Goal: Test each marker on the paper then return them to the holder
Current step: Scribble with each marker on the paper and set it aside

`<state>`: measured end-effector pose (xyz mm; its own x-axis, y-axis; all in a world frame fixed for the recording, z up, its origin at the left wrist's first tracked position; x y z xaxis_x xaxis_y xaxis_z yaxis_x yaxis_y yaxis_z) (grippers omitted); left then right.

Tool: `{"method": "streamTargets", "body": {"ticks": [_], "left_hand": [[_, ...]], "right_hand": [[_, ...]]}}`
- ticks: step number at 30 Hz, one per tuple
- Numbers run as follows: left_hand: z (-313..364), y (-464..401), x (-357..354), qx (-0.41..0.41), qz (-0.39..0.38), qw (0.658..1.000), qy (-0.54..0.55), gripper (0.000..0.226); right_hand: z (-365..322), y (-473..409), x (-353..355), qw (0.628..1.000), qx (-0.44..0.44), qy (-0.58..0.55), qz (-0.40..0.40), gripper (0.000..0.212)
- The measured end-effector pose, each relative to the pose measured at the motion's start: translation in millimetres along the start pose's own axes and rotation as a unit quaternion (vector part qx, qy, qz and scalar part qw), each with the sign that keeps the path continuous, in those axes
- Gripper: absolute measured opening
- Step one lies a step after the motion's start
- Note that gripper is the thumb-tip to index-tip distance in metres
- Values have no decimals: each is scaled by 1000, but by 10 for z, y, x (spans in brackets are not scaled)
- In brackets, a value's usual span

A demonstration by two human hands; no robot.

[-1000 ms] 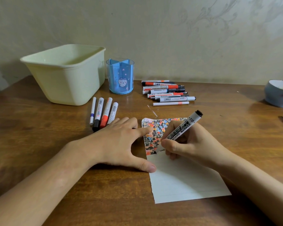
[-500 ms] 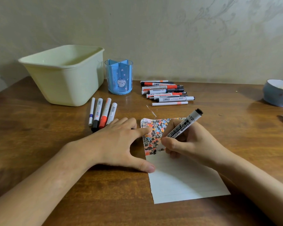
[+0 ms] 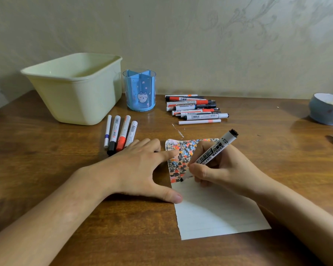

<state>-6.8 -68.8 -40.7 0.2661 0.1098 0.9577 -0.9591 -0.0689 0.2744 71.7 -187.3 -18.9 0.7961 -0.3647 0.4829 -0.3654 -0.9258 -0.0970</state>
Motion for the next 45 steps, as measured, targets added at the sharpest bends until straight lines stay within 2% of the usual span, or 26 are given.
{"method": "streamTargets", "body": {"ticks": [28,37,41,45], "left_hand": [[5,5,4,1,-1,1000,6,111],[1,6,4,1,6,1000,6,111],[-2,4,4,1,8,1000,12,113],[-7,11,5,6,1,1000,22,113]], "right_hand": [[35,-19,-2,1000,-3,7,-6,9],[51,-26,2,1000,5,-7,-12,10],[46,-32,43,999,11,-35,7,20],[74,-51,87,997,11,-67,22,19]]}}
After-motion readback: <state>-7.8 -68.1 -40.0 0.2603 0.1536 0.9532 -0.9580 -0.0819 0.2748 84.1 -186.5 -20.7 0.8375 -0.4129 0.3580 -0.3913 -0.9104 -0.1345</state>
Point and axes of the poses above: each hand's wrist, its own y-axis away from the middle knuckle, its own x-axis out of the back of the hand, z = x × y, the point moved 9 cm from there along -y, towards the middle knuckle, and after that the axes turned 4 degrees about -z, right-handed, at the moved point
